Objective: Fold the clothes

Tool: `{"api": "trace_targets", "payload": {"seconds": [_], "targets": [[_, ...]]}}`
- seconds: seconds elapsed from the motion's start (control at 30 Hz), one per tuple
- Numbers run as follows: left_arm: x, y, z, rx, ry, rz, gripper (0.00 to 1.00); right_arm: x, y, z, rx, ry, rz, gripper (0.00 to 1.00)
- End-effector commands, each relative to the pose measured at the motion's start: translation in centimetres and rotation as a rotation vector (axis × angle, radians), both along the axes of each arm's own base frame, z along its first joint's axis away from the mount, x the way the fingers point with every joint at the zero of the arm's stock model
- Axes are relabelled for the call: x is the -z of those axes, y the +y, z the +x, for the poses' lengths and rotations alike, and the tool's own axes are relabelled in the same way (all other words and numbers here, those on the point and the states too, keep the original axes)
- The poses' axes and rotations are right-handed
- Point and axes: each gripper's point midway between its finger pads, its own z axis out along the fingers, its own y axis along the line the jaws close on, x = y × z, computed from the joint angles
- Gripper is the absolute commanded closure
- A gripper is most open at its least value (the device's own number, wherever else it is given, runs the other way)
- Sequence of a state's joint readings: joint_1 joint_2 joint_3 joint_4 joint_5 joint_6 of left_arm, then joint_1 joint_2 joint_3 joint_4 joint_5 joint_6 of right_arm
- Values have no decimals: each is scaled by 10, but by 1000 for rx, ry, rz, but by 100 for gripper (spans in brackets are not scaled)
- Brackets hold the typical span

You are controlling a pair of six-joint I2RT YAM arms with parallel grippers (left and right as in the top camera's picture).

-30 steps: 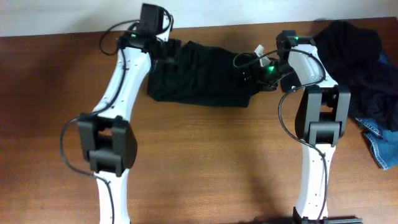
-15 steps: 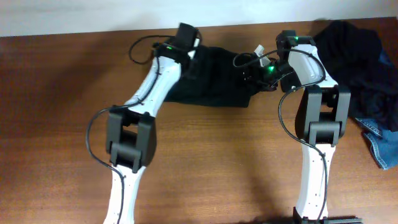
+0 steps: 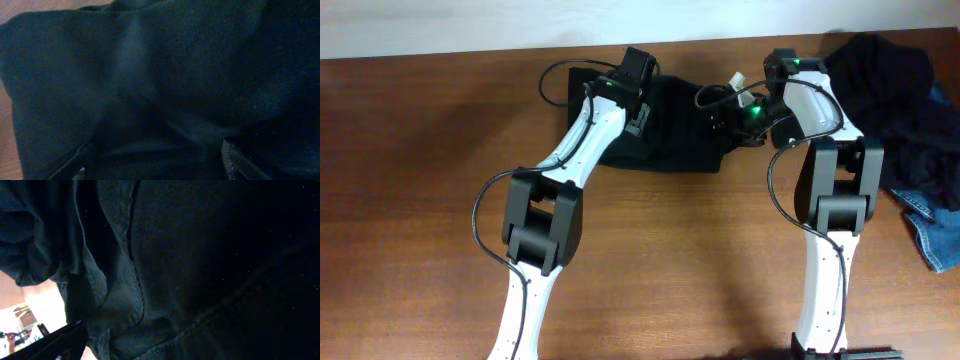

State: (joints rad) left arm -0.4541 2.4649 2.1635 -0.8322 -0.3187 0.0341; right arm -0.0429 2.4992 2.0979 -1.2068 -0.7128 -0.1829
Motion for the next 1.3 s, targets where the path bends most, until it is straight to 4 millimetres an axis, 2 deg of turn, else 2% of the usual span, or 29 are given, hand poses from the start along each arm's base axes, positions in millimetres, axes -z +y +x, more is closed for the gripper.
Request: {"api": "trace_targets", "payload": {"seconds": [0.0, 0.03, 0.07, 0.1, 0.13, 0.17, 0.2, 0.33, 0.43, 0.53, 0.67, 0.77, 0.87, 0.93, 0.97, 1.0, 1.03, 1.17, 1.27], "targets": [[-10, -16, -13, 53, 38, -44, 18, 21, -3, -9, -17, 42, -60, 7], [-23, -14, -12, 51, 18, -54, 18, 20, -2, -9, -14, 43, -57, 11], [-48, -10, -9, 43, -21, -72, 18, 18, -1, -7, -11, 36, -37, 27], [-71, -5, -7, 35, -58, -89, 18, 16, 1, -5, -9, 29, -23, 51], [-82, -2, -7, 30, -73, -95, 18, 13, 2, -3, -7, 21, -11, 69], [-94, 4, -7, 22, -88, -102, 18, 9, 2, 0, 3, 14, 0, 92], [-101, 10, -6, 12, -95, -104, 18, 2, 2, 5, 16, 8, 10, 96], [-102, 39, -5, -38, -74, -92, 18, -27, 4, 16, 12, -38, 14, 96], [-102, 58, -4, -98, -65, -103, 18, -58, 6, 26, 6, -93, 13, 96], [-111, 75, -3, -131, -72, -110, 18, -86, 15, 32, -13, -146, 13, 96], [-128, 83, -3, -148, -90, -164, 18, -115, 45, 33, -83, -233, 2, 96], [-140, 84, -4, -143, -103, -195, 18, -121, 74, 30, -148, -278, -49, 96], [-159, 87, -7, -144, -136, -210, 18, -117, 107, 21, -222, -307, -113, 96], [-194, 88, -13, -128, -193, -264, 18, -110, 136, 15, -287, -350, -187, 96], [-205, 89, -14, -123, -212, -282, 18, -110, 145, 14, -303, -365, -201, 96], [-229, 94, -19, -116, -255, -317, 18, -108, 161, 12, -333, -403, -234, 96], [-243, 97, -22, -115, -282, -330, 18, -109, 171, 12, -345, -424, -242, 96], [-287, 111, -39, -122, -367, -350, 18, -113, 207, 9, -389, -502, -230, 96], [-303, 118, -46, -128, -398, -356, 18, -113, 223, 7, -398, -524, -220, 96]]}}
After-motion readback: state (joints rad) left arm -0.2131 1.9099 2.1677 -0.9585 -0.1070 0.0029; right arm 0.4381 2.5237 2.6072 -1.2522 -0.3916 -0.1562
